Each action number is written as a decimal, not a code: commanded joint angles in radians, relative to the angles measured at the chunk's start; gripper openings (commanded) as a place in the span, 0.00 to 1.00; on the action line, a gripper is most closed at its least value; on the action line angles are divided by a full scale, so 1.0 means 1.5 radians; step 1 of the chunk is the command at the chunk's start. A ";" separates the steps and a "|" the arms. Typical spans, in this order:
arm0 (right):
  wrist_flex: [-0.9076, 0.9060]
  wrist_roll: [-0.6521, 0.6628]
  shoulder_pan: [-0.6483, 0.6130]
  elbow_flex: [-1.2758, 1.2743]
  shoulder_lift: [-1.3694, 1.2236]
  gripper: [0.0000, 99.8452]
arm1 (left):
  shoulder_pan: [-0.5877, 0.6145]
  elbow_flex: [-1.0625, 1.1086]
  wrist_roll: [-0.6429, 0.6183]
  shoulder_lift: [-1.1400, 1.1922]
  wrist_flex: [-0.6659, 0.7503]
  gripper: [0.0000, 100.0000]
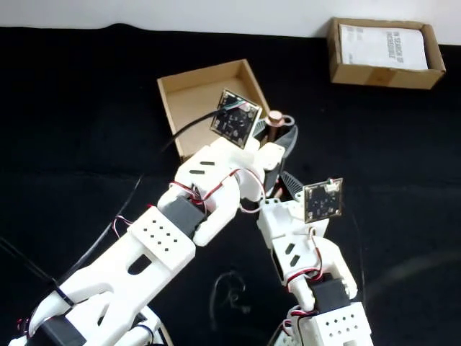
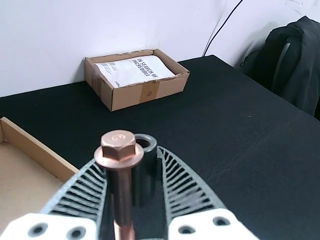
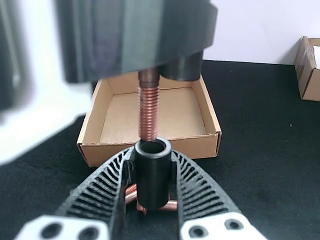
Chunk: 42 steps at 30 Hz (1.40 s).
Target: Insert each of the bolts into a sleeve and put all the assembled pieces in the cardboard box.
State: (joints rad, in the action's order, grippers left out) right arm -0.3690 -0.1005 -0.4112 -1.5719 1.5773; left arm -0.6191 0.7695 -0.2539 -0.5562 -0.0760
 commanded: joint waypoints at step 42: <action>0.004 0.006 0.010 0.036 0.003 0.01 | -0.018 -0.024 -0.006 -0.002 -0.032 0.01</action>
State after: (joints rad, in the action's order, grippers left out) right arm -0.3690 -0.1005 -0.4112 -1.5704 1.5773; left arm -0.6421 0.7327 -0.2539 -0.5531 -0.1250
